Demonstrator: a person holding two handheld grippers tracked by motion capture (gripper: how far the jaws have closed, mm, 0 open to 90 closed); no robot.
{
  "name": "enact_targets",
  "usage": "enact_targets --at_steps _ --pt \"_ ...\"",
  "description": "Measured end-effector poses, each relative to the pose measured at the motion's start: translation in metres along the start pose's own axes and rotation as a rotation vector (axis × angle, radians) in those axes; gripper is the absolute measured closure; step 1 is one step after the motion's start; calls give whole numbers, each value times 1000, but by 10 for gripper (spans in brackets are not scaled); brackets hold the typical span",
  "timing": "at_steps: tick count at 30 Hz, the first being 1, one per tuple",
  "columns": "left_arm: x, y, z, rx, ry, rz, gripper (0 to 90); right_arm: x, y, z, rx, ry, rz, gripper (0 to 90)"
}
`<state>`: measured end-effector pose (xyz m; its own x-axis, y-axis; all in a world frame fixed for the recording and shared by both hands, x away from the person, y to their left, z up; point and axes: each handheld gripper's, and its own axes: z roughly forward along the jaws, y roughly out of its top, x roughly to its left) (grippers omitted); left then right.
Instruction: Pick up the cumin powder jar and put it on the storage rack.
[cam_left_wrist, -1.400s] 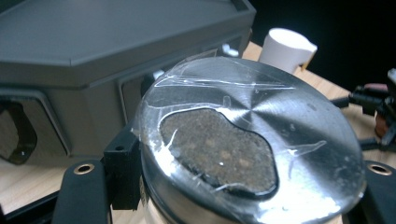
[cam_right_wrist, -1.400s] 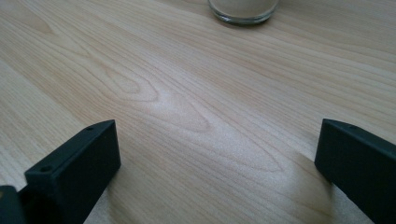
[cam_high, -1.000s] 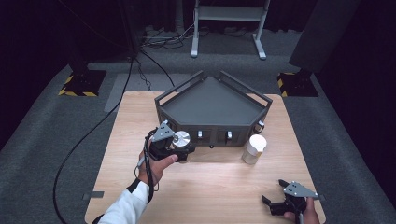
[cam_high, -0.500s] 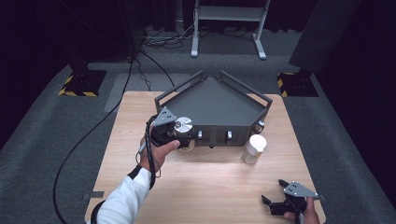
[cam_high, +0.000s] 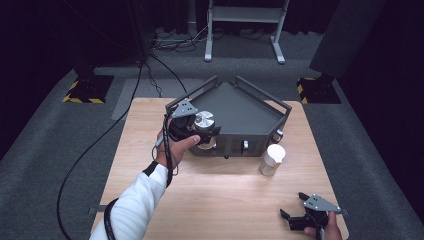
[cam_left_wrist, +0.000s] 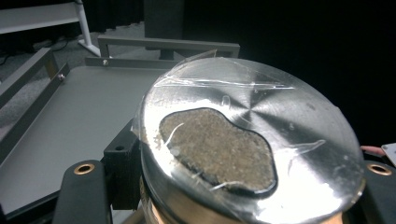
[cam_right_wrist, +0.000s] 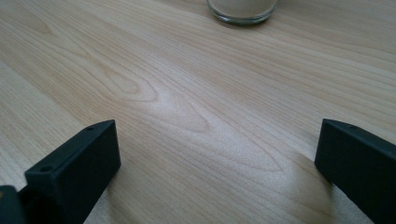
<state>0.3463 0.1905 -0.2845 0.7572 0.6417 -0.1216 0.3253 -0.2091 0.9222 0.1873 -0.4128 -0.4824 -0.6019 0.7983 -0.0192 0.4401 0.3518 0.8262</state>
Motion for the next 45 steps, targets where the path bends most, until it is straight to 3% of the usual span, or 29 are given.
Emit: enact_targets --at_steps 12,23,37,45 --pt "9 16 17 8 25 11 303 0 0 0 0 0 0 0" --pt "20 24 35 6 78 10 303 0 0 0 0 0 0 0" --pt "27 37 71 40 129 30 303 0 0 0 0 -1 0 0" --pt "34 36 86 42 138 10 303 0 0 0 -1 -1 -1 0"
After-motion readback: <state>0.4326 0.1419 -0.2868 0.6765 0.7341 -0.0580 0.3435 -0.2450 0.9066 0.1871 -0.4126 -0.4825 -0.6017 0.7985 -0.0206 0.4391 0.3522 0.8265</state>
